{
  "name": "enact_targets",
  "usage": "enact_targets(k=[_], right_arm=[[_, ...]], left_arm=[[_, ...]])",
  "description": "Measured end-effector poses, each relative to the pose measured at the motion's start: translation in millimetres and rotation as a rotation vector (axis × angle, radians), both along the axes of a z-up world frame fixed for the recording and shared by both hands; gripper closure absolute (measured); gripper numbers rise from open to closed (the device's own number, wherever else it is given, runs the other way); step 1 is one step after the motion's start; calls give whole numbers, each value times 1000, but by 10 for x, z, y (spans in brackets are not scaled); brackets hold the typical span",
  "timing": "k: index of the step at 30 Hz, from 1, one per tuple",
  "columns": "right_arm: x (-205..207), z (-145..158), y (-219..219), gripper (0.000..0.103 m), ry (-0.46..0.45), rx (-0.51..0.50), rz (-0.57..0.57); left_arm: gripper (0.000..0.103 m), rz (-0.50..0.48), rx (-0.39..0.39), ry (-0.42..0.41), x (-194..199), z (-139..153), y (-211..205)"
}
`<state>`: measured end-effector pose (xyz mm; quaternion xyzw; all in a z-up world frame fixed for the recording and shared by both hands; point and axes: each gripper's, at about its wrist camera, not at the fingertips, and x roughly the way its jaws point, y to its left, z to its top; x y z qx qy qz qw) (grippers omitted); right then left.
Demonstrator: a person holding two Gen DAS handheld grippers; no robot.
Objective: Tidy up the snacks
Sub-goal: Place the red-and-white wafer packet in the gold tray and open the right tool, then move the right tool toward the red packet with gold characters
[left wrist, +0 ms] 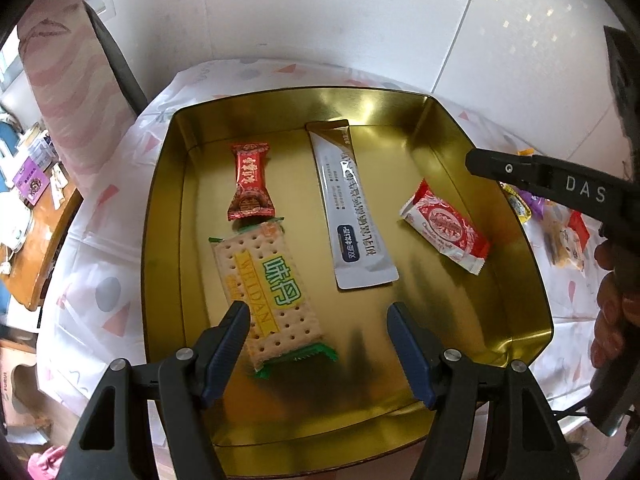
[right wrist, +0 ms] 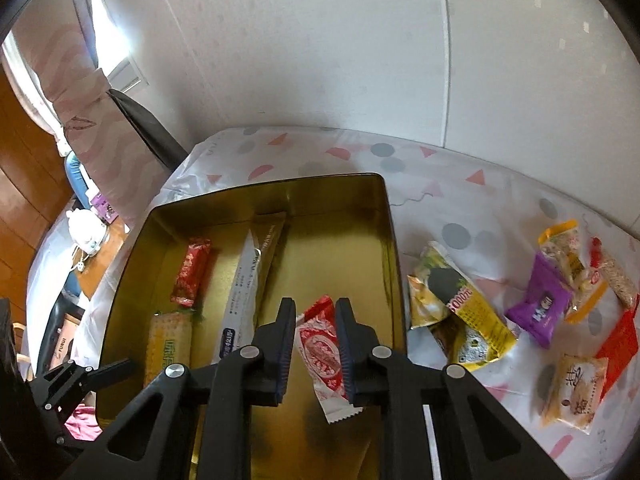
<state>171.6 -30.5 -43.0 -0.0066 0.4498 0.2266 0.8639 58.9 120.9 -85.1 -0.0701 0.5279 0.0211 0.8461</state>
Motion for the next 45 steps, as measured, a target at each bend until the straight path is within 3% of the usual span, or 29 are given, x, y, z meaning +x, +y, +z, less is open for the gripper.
enact_targets(k=[12, 21, 24, 26, 35, 45], right_arm=[[-87, -14, -184, 83, 22, 48, -25], [-182, 37, -536, 81, 11, 78, -111], [-223, 36, -688, 79, 11, 92, -149], [-254, 35, -804, 75, 12, 101, -180], [-466, -114, -1469, 73, 30, 126, -338], [-705, -465, -2528, 66, 100, 96, -645]], left_arm=[[31, -2, -19, -4, 126, 1, -126], [30, -15, -29, -10, 154, 32, -276], [23, -21, -27, -15, 147, 44, -334], [20, -24, -29, -22, 138, 59, -365], [20, -49, -29, -45, 123, 114, -566], [20, -121, -14, -57, 88, 160, -928]])
